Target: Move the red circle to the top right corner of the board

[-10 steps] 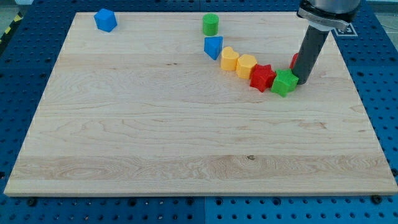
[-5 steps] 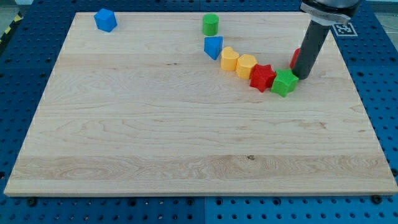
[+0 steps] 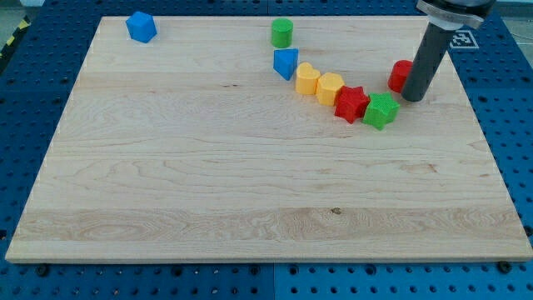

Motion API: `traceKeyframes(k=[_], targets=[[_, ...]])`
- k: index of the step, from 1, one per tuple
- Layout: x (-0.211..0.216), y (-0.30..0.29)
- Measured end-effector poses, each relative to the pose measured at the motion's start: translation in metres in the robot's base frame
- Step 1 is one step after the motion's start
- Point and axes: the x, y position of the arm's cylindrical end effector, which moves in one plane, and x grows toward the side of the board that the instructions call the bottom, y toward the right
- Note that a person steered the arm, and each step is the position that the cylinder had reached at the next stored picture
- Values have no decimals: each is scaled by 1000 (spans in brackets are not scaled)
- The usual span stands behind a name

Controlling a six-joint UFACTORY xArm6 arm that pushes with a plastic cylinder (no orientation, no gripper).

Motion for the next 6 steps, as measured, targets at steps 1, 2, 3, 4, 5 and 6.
traceKeyframes(k=[1,2,3,4,5,6], targets=[[-1,-16],[-24,-20],[-33,4],[-40,5],[-55,5],[-65,2]])
